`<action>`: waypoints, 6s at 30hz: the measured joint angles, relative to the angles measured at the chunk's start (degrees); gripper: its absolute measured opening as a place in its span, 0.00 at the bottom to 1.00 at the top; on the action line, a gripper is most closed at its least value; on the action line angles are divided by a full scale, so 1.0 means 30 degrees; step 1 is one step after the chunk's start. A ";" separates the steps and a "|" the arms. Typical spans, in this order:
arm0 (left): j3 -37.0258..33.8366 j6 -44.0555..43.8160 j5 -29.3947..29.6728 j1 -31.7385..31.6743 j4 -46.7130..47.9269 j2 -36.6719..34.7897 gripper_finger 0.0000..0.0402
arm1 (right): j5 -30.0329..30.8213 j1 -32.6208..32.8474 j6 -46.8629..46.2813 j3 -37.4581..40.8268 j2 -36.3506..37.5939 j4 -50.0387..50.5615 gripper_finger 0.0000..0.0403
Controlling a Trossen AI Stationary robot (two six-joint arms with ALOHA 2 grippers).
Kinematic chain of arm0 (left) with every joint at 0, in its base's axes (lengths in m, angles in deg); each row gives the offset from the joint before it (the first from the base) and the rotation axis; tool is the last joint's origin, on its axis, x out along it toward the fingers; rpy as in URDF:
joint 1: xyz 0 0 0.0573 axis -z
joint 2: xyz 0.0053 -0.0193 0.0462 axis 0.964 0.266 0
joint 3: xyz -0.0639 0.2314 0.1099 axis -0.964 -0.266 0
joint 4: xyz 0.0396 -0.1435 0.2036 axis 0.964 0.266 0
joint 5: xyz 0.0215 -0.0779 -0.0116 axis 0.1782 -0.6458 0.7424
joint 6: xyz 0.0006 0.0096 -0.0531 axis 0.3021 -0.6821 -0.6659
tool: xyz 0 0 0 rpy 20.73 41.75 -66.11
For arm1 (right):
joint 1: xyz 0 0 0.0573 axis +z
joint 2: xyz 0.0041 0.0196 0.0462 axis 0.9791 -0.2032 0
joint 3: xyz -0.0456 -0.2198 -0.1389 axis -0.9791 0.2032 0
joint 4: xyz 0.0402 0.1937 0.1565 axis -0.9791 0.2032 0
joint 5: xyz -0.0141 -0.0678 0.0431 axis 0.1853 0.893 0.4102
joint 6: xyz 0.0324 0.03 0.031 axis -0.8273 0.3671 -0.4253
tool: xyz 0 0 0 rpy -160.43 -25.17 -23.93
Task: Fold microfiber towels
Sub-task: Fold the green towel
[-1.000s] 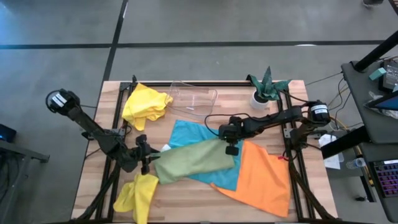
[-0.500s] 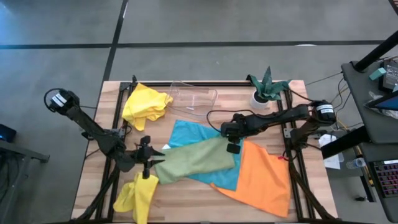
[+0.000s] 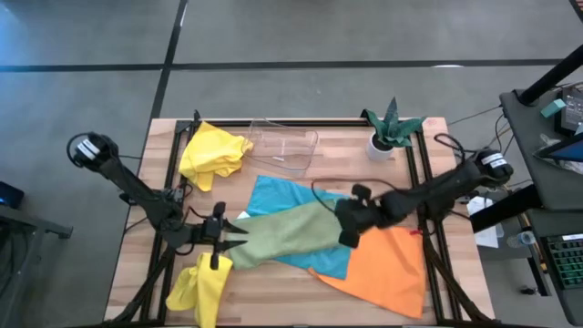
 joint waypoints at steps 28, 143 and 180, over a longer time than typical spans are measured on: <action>0.6358 0.0268 -0.1081 -0.0903 0.2484 0.5528 0.25 | 0.5950 0.7742 -0.5262 0.0155 -0.4922 -0.7715 0.32; 0.5986 -0.3863 -0.4192 -0.2470 0.5889 0.7408 0.25 | 0.3847 0.7103 -0.8298 0.8199 0.0587 -1.1389 0.23; 1.4772 -0.6807 -0.9905 0.0257 2.1760 1.3031 0.31 | 0.6004 0.7487 -0.2425 0.2375 0.0471 -0.8118 0.27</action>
